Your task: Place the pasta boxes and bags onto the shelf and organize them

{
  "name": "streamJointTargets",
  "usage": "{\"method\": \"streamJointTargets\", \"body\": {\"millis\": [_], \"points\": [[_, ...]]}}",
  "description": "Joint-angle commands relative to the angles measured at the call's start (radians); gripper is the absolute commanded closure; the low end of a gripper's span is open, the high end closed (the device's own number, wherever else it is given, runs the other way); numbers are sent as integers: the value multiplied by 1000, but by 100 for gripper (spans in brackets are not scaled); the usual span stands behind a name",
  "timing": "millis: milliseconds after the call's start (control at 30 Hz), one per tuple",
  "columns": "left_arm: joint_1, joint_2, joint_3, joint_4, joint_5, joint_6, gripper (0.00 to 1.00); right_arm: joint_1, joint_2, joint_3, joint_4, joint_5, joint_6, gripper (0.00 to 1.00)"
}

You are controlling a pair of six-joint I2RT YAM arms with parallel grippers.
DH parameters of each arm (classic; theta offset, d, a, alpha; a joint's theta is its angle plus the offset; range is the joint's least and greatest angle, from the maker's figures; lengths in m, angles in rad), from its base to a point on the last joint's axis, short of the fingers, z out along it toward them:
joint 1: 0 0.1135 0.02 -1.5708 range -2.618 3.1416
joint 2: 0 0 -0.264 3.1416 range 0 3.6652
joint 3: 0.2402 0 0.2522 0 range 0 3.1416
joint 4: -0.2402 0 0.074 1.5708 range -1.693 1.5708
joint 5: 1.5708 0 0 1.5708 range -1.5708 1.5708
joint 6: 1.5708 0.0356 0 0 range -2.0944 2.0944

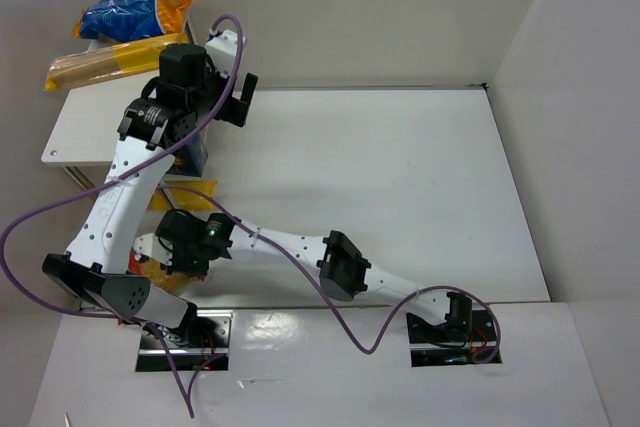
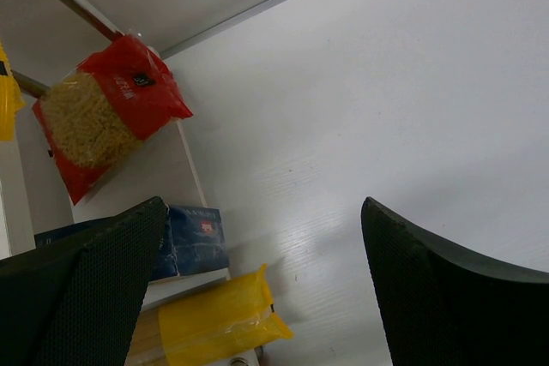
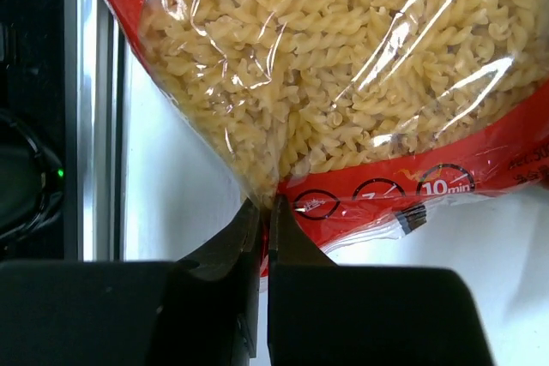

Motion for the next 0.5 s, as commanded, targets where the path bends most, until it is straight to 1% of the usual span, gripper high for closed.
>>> {"method": "streamJointTargets", "body": {"millis": [0, 133, 233, 333, 433, 467], "points": [[-1, -22, 16, 27, 27, -25, 0, 14, -4, 29, -182, -79, -5, 100], [-1, -22, 16, 27, 27, -16, 0, 14, -13, 2, -267, -153, -39, 100], [-1, -22, 16, 27, 36, -16, 0, 14, -35, -53, -353, -193, -76, 100], [-1, -22, 16, 18, 47, -16, 0, 5, -74, -97, -382, -234, -99, 100], [-1, -22, 16, 18, 47, -16, 0, -16, -126, -184, -382, -257, -108, 100], [-1, -22, 16, 18, 47, -16, 0, -30, -148, -265, -368, -257, -108, 100]]}}
